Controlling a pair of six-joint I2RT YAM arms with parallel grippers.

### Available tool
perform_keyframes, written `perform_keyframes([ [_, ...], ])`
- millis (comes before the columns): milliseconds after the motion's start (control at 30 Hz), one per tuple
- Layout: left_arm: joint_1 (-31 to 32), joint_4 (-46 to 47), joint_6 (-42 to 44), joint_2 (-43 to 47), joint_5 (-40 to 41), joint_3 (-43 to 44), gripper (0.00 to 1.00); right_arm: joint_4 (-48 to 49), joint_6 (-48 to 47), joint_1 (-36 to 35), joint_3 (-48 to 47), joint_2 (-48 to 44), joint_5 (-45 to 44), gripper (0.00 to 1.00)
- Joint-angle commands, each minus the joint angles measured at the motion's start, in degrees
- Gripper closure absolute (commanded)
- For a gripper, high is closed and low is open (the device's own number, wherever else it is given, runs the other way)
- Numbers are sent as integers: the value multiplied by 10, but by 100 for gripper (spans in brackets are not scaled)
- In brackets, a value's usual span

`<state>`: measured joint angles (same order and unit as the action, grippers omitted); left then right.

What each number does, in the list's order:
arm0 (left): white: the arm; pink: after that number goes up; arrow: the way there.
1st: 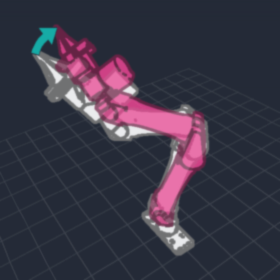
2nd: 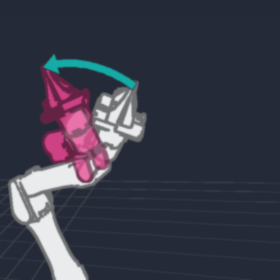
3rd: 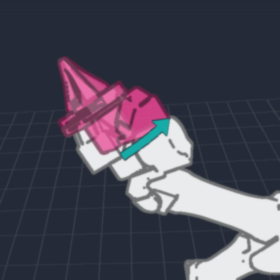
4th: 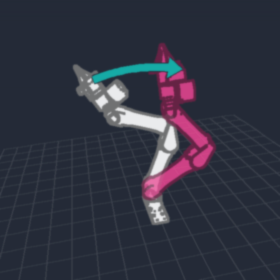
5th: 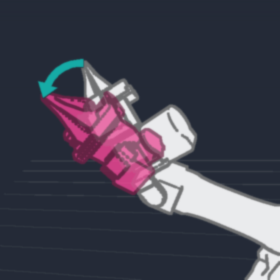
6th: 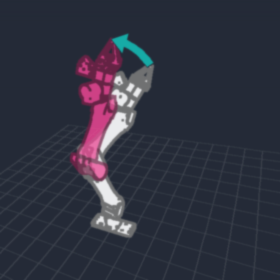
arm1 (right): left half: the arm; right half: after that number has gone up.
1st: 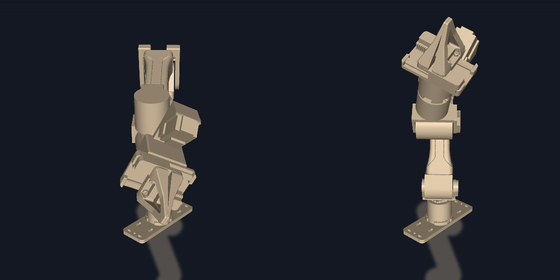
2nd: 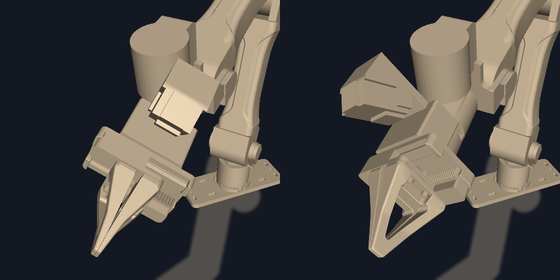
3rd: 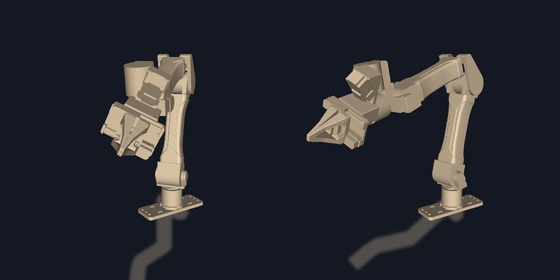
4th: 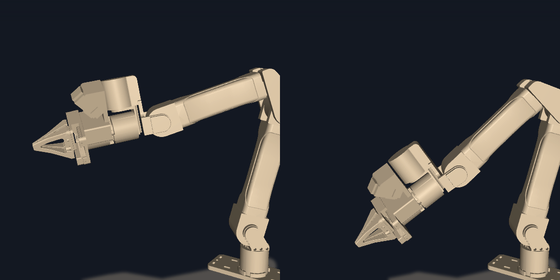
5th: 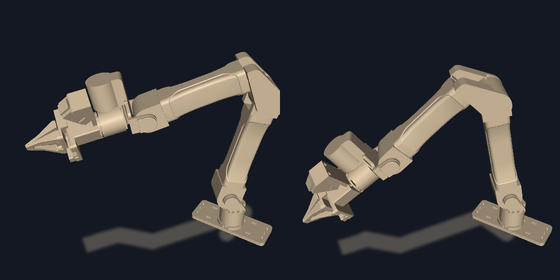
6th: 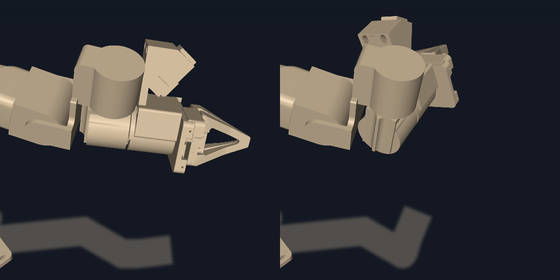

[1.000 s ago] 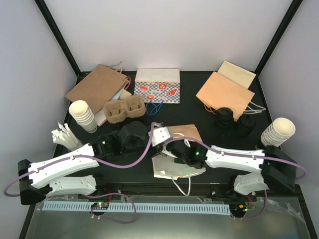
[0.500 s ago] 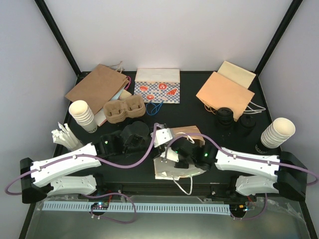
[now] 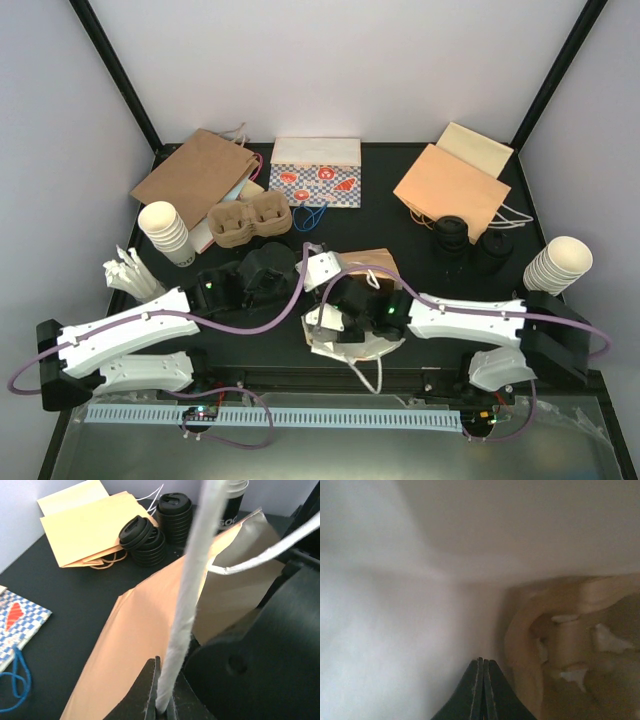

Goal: Pack the takeout coffee

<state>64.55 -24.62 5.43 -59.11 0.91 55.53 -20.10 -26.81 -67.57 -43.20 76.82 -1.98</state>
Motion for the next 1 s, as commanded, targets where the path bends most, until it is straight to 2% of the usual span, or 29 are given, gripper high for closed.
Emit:
perform_keyframes([
  [0, 19, 4, -9, 0, -77, 10, 98, 4, -3, 2, -20, 66, -49, 99],
  [367, 19, 8, -15, 9, -94, 4, 99, 7, 32, 4, -51, 130, -189, 99],
  [600, 19, 3, -22, 17, -97, 3, 98, -16, 62, 23, -68, 144, -232, 99],
  [700, 19, 4, -20, 19, -93, 2, 98, -20, 65, 24, -66, 136, -231, 99],
  [967, 19, 3, -15, 14, -82, -3, 99, -27, 67, 17, -28, 43, -173, 99],
])
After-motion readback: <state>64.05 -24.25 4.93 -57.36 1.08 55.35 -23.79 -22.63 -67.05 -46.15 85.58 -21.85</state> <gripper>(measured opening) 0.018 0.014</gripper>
